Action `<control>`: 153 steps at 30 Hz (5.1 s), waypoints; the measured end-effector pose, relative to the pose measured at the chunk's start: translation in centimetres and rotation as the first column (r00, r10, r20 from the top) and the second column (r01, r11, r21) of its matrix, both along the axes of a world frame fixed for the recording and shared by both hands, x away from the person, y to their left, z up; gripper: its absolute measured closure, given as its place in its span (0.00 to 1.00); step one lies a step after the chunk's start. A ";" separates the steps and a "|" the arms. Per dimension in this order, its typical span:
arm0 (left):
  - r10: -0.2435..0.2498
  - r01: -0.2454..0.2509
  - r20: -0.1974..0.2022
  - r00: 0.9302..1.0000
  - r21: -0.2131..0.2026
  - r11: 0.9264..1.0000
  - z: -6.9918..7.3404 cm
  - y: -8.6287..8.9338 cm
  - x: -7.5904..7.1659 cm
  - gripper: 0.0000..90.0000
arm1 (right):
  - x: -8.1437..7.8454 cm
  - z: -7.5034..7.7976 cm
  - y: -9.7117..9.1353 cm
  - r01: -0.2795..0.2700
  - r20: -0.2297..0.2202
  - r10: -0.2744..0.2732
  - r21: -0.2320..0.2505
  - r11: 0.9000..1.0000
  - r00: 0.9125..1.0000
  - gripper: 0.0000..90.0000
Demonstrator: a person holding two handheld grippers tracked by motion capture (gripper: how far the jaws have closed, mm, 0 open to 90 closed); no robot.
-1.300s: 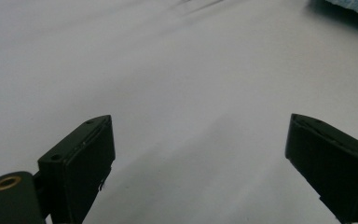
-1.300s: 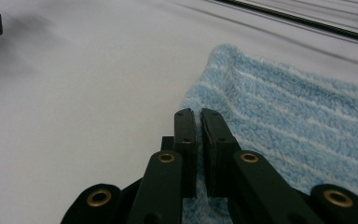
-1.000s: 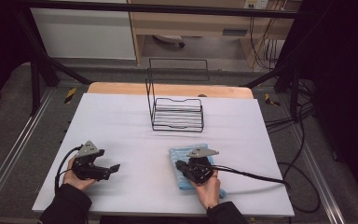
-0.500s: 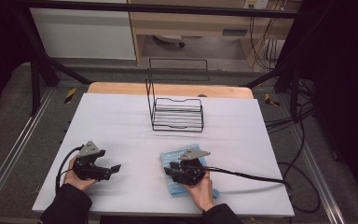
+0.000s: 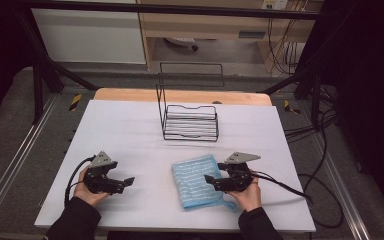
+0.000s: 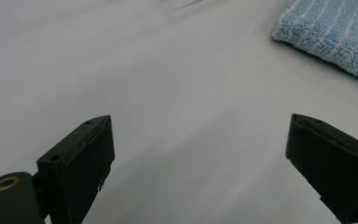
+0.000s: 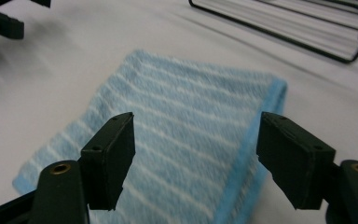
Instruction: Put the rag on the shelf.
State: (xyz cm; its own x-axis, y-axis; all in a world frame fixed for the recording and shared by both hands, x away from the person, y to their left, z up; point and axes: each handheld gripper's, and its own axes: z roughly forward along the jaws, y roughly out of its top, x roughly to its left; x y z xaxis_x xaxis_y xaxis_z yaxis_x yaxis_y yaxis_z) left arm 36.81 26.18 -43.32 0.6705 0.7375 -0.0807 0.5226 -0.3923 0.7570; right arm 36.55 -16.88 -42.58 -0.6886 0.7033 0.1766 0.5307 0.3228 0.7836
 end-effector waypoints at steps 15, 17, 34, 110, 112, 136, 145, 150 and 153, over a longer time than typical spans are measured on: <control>-0.006 0.006 -0.002 1.000 -0.004 1.000 0.1 -0.6 -0.2 0.09 | -1.7 -2.6 -1.8 -0.031 -0.143 0.026 -0.036 0.999 0.989 0.80; -0.002 0.002 -0.001 1.000 -0.011 1.000 0.2 -0.6 -0.3 0.09 | -1.8 -2.5 -1.7 -0.034 -0.159 0.028 -0.035 0.999 0.987 0.85; 0.031 -0.030 0.010 0.999 -0.051 0.998 1.2 -1.4 -0.2 0.09 | -3.1 -2.0 -1.0 -0.033 -0.164 0.033 0.003 0.999 0.986 0.71; 0.024 -0.024 -0.172 0.985 -0.001 1.000 -1.2 -15.8 4.5 0.87 | 6.3 -2.9 0.0 0.012 -0.171 -0.007 0.025 1.000 0.985 0.70; 0.020 -0.021 -0.172 0.985 -0.003 1.000 -1.3 -15.8 4.6 0.87 | 6.2 -2.9 0.0 0.009 -0.180 -0.003 0.031 0.999 0.984 0.75; 0.016 -0.027 -0.131 0.991 -0.083 0.996 -0.3 -15.3 4.1 0.91 | 5.5 -1.6 -0.4 0.044 -0.158 -0.028 0.097 0.994 0.987 0.89; 0.005 -0.017 -0.087 0.996 -0.130 0.991 1.0 -15.0 3.5 0.91 | 4.4 -0.1 -1.0 0.055 -0.101 -0.040 0.155 0.986 0.994 0.89; -0.002 -0.005 -0.049 0.999 -0.143 0.990 2.0 -14.9 3.1 0.91 | 3.9 0.5 -1.3 0.062 -0.074 -0.050 0.171 0.983 0.996 0.89; -0.007 0.001 -0.035 0.999 -0.156 0.988 2.5 -14.9 2.8 0.91 | 3.5 0.9 -1.5 0.062 -0.060 -0.052 0.179 0.982 0.997 0.89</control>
